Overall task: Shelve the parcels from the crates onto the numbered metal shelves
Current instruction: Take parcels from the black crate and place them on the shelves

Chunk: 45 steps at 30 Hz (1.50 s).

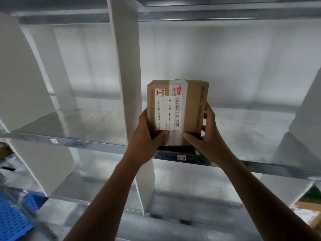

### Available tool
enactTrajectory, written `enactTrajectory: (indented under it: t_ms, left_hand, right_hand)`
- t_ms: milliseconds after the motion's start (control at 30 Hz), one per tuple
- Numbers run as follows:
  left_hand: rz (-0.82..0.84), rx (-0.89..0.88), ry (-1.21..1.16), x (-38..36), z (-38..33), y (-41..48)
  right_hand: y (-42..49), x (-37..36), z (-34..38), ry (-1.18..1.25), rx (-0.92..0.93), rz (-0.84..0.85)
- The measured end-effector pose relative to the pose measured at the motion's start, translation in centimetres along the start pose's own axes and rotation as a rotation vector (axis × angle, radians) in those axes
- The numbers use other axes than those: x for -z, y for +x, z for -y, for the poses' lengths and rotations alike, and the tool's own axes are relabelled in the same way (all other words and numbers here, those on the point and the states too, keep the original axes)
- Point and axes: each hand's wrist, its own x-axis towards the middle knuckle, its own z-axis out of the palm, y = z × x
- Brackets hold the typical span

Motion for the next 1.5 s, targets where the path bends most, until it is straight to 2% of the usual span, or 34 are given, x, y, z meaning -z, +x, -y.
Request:
enactTrajectory:
  t_ms: [333,500,600,667,767,867,1067,1300,1400,1500]
  left_hand:
    - [0.007,0.057,0.131,-0.3,1.2,2.4]
    - [0.002,0.016,0.075,-0.9,0.8,2.3]
    - [-0.103,-0.042,-0.01,-1.1,-0.4,1.5]
    - [-0.206,-0.092,0.054,-0.9,-1.6,1.4]
    - [-0.248,-0.165,0.199,-0.5,-3.4,1.7]
    - [-0.23,-0.28,0.372,-0.3,-4.4,2.5]
    - [-0.152,-0.242,0.412,-0.3,-4.3,3.2]
    - [-0.107,-0.159,0.483,-0.3,-5.6,1.9]
    - [-0.118,-0.173,0.499,-0.2,-5.9,-0.3]
    - [-0.095,-0.202,0.594,-0.2,-5.6,-3.4]
  right_hand:
    - [0.5,-0.9,-0.8,-0.085,-0.022,-0.08]
    - [0.5,-1.0,-0.8,-0.087,-0.046,-0.117]
    - [0.4,-0.3,-0.6,-0.005,-0.093,-0.177]
    - [0.3,0.7,-0.5,0.04,-0.113,-0.205]
    - [0.6,1.9,-0.1,0.062,-0.098,-0.184]
    - [1.1,2.2,0.5,0.05,-0.046,-0.136]
    - [1.4,1.5,0.1,0.059,-0.024,-0.072]
    - [0.4,2.0,-0.4,0.089,-0.098,0.031]
    - [-0.8,2.3,-1.0,-0.033,-0.111,-0.012]
    - [-3.4,1.6,-0.6,-0.193,0.052,-0.071]
